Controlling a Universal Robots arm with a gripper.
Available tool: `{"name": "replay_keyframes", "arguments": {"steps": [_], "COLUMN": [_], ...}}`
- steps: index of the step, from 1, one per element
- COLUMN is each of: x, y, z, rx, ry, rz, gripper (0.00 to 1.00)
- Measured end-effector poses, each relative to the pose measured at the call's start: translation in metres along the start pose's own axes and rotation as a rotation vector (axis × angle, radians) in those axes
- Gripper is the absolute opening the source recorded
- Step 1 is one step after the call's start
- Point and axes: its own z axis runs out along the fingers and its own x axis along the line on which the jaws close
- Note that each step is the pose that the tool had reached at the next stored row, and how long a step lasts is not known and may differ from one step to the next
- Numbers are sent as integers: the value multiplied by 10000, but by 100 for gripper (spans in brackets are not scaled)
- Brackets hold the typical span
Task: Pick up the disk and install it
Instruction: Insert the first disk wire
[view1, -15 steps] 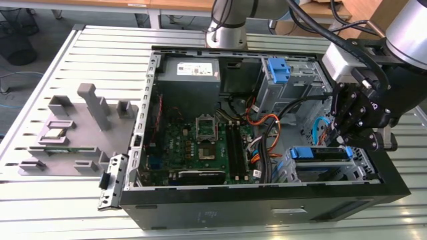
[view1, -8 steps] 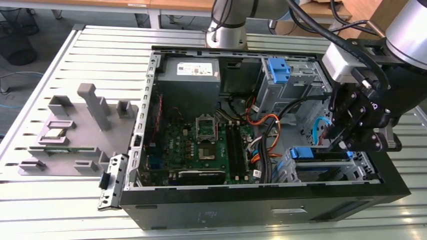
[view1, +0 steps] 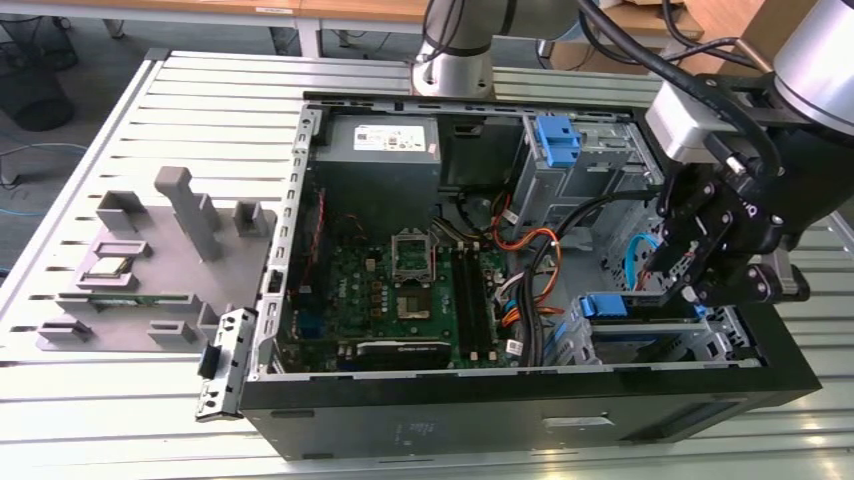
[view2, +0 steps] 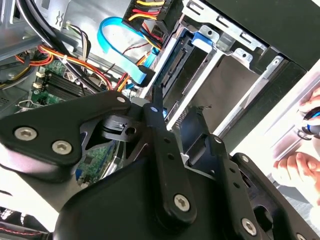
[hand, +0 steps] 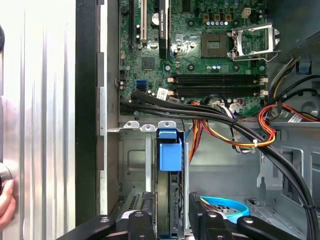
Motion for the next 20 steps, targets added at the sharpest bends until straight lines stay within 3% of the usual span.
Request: {"name": "replay_keyframes", "arguments": {"steps": [13, 20], "x": [1, -21], "y": [2, 2], "z": [-97, -101], "rx": [0, -1], "ry": [-1, -27], "rz": [0, -1], "gripper": [41, 41]}}
